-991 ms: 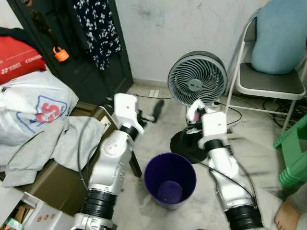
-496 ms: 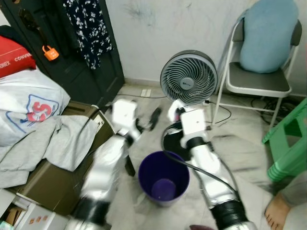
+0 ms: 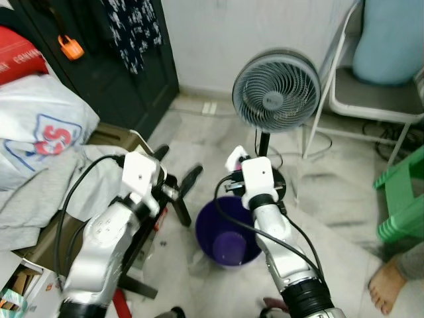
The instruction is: Clean up the room
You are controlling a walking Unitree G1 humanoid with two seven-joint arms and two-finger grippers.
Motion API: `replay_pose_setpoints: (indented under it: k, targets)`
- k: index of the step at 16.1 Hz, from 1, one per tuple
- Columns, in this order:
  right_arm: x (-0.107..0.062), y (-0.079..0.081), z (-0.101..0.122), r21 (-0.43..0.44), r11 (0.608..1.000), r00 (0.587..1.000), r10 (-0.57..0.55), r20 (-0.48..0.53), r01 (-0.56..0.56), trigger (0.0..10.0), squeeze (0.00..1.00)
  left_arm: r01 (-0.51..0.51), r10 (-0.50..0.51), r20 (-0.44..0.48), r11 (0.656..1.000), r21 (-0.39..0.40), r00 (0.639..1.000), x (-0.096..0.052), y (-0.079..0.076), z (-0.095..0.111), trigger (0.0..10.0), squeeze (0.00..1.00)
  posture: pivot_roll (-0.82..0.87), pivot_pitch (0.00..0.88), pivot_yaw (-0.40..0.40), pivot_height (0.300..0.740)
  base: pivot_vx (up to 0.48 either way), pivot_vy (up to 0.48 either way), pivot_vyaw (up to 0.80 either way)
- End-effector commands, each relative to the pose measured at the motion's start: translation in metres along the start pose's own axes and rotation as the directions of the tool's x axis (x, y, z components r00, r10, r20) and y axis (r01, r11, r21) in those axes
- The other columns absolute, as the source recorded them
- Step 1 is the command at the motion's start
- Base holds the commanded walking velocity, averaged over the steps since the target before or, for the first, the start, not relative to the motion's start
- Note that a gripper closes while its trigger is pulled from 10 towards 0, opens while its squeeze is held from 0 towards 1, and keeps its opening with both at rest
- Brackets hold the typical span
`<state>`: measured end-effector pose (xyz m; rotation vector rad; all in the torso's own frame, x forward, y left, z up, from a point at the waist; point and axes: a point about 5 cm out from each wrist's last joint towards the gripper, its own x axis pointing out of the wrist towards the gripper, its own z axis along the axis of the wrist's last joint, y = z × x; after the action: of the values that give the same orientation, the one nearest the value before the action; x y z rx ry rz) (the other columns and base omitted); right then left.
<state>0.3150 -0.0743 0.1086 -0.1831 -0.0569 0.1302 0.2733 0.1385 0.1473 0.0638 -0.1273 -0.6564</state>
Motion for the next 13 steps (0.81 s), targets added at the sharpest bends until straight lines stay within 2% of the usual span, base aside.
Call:
replay_pose_setpoints:
  k: [1, 3, 5, 7, 8, 10, 13]
  targets:
    - [0.000, 0.004, -0.001, 0.010, 1.000, 0.999, -0.021, -0.025, 0.022, 10.0, 0.00, 0.070, -0.070, -0.033, 0.997, 0.014, 0.997, -0.011, -0.003, 0.001, 10.0, 0.00, -0.03, 0.266, 0.129, 0.740, 0.000, 0.000, 0.00]
    - [0.000, 0.007, -0.001, 0.017, 0.998, 0.997, -0.061, -0.044, 0.062, 10.0, 0.00, 0.092, -0.089, -0.073, 0.995, 0.037, 0.993, -0.023, 0.000, 0.000, 10.0, 0.00, 0.00, 0.286, 0.149, 0.740, 0.000, 0.000, 0.00]
    - [0.004, 0.007, -0.001, 0.037, 0.995, 0.994, -0.089, -0.069, 0.092, 10.0, 0.00, 0.089, -0.084, -0.094, 0.995, 0.046, 0.992, -0.029, 0.005, 0.004, 10.0, 0.00, 0.02, 0.309, 0.165, 0.740, 0.000, 0.000, 0.00]
    - [0.011, 0.010, -0.003, 0.113, 0.990, 0.992, -0.068, -0.105, 0.079, 10.0, 0.00, 0.103, -0.096, -0.118, 0.993, 0.062, 0.988, -0.035, 0.008, 0.009, 10.0, 0.00, 0.05, 0.333, 0.168, 0.740, 0.000, 0.000, 0.00]
    - [0.016, 0.009, -0.008, 0.141, 0.986, 0.986, -0.066, -0.155, 0.088, 10.0, 0.00, 0.123, -0.112, -0.129, 0.989, 0.080, 0.985, -0.038, 0.009, 0.013, 10.0, 0.00, 0.08, 0.345, 0.171, 0.740, 0.000, 0.000, 0.00]
    - [0.020, 0.012, -0.024, 0.115, 0.989, 0.960, -0.061, -0.273, 0.095, 10.0, 0.00, 0.093, -0.077, -0.153, 0.990, 0.101, 0.985, -0.045, 0.015, 0.016, 10.0, 0.00, 0.10, 0.352, 0.176, 0.740, 0.000, 0.000, 0.00]
    - [0.024, 0.010, -0.027, 0.084, 0.992, 0.959, -0.069, -0.276, 0.096, 10.0, 0.00, 0.086, -0.070, -0.160, 0.992, 0.097, 0.985, -0.048, 0.014, 0.018, 10.0, 0.00, 0.12, 0.357, 0.177, 0.740, 0.000, 0.000, 0.00]
